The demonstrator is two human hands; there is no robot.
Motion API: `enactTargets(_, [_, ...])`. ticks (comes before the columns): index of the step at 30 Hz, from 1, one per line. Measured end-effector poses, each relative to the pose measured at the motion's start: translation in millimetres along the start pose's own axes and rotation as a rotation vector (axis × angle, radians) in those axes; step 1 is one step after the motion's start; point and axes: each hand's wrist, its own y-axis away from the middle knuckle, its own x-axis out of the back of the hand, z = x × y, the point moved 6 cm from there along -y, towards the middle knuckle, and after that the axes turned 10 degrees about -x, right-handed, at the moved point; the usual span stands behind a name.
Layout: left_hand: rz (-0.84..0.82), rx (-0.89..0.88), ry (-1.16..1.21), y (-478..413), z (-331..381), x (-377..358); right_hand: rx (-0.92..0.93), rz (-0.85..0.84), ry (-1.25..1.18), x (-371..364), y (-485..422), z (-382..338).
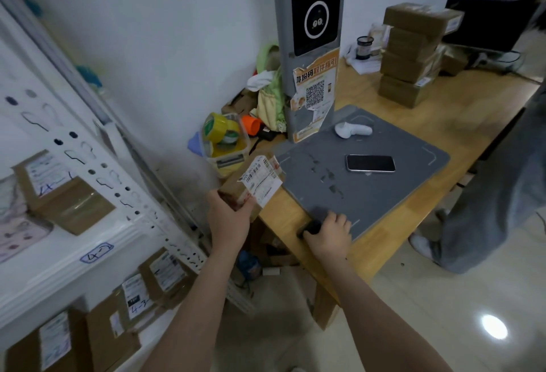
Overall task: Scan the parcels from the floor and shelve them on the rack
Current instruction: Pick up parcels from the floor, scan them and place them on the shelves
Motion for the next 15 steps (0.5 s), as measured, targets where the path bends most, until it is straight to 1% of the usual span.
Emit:
enactTargets(5, [-0.003,-0.044,0.081,-4,15,10,0.151,0.179,-0.267,55,9,-53])
enactTargets(9, [-0.005,-0.073,0.169,-16,21,38,0.300,0.233,-0.473,100,34,-108])
enactTargets(11, [0.017,-0.095,0.191,-20,27,62,0.392,0.201,-0.585,119,55,-137])
enactTargets(15, [0.112,-0.216,0.178,-20,47,133,0.596,0.054,-0.746,146,114,-200])
